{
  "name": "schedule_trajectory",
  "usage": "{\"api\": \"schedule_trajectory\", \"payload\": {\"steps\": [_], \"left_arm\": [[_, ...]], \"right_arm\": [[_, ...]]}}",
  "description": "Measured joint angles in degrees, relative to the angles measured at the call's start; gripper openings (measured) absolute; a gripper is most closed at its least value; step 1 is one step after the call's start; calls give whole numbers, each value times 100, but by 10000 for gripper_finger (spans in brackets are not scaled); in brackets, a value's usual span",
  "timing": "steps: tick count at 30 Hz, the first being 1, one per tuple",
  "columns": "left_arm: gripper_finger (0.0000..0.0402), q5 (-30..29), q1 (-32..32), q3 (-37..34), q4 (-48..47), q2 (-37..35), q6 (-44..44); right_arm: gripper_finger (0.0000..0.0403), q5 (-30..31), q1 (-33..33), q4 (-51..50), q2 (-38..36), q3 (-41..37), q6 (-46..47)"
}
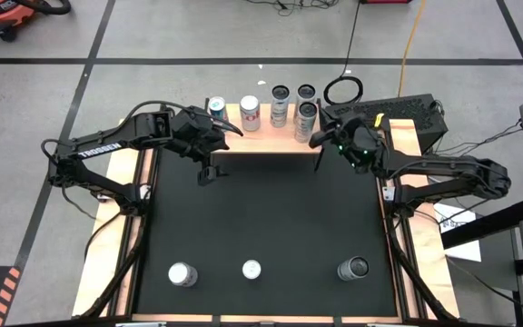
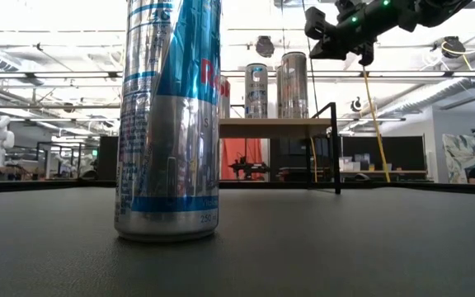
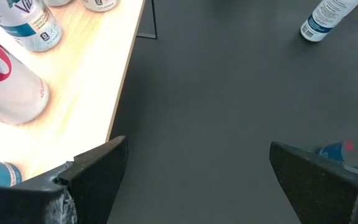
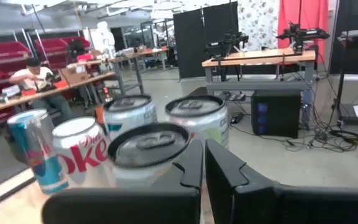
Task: Place canned beverage on shelf
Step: Put the white yellow soda can on the shelf aligned with the other white yellow soda can
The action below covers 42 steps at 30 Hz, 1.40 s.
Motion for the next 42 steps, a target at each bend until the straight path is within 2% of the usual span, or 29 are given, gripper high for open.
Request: {"api": "schedule_trajectory", "payload": {"steps": [14, 19, 25, 31, 38, 42], "left_arm": [[393, 0, -1, -1, 0, -1, -20], [393, 0, -2, 0, 4, 0, -17], [393, 0, -1, 0, 69, 0, -17], [393, 0, -1, -2, 61, 0, -24], [393, 0, -2, -1, 48, 0, -26], [393, 0, -2, 0, 48, 0, -28]], "right_arm": [[0, -49, 44, -128, -219, 0, -37], [0, -696, 234, -434, -668, 0, -212], [0, -1002, 402, -1006, -1085, 2, -118], [0, -2251, 424, -1167, -876, 2, 167], [0, -1895, 420, -1117, -378, 2, 266], [0, -1716, 420, -706, -150, 2, 232]]}}
